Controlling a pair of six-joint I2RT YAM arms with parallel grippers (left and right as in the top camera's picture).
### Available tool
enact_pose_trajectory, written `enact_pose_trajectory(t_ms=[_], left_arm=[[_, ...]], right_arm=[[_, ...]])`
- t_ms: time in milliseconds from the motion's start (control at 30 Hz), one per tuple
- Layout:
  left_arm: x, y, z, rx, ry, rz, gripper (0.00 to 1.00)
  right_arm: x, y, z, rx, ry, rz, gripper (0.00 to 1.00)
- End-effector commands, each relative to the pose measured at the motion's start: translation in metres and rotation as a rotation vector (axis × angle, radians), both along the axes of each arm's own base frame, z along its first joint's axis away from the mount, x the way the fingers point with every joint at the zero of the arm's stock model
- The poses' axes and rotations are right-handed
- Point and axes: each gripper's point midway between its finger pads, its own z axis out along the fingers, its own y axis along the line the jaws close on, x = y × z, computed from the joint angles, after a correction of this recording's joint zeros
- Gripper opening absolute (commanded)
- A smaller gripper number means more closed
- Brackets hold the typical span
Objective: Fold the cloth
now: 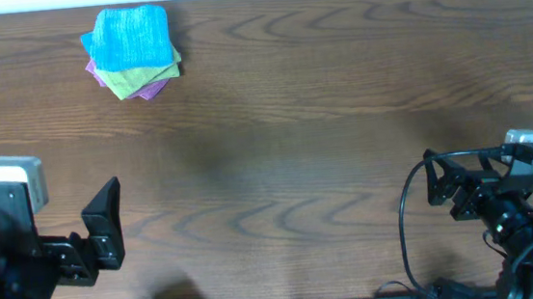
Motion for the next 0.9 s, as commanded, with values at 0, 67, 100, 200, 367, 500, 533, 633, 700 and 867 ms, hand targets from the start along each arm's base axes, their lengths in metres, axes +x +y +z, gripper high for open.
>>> enact_pose_trajectory(t_ms=[0,67,100,200,367,500,533,633,700,867], left_arm=[[0.004,0.002,-0.018,0.026,0.000,-0.009,0.95],[0.005,0.000,-0.026,0.034,-0.025,-0.020,0.95],[0.005,-0.001,-0.031,0.037,-0.038,-0.026,0.95],[0.003,-0.004,-0.046,0.047,-0.077,-0.041,0.95],[-0.002,-0.009,-0.080,0.063,-0.141,-0.066,0.95],[-0.002,-0.010,-0.113,0.078,-0.172,-0.074,0.95],[-0.001,-0.009,-0.124,0.084,-0.176,-0.072,0.95],[0.001,-0.008,-0.148,0.095,-0.190,-0.070,0.95],[0.003,-0.007,-0.162,0.102,-0.196,-0.066,0.95],[0.010,-0.003,-0.199,0.117,-0.190,-0.050,0.95]], right_arm=[[0.000,-0.002,0.000,0.008,0.000,-0.017,0.99],[0.000,-0.002,0.000,0.008,0.000,-0.017,0.99],[0.000,-0.002,0.000,0.008,0.000,-0.017,0.99],[0.000,-0.002,0.000,0.008,0.000,-0.017,0.99],[0.000,-0.002,0.000,0.008,0.000,-0.017,0.99],[0.000,-0.002,0.000,0.008,0.000,-0.017,0.99],[0.000,-0.002,0.000,0.008,0.000,-0.017,0.99],[0.000,-0.002,0.000,0.008,0.000,-0.017,0.99],[0.000,-0.002,0.000,0.009,0.000,-0.017,0.99],[0.000,-0.002,0.000,0.008,0.000,-0.017,0.99]])
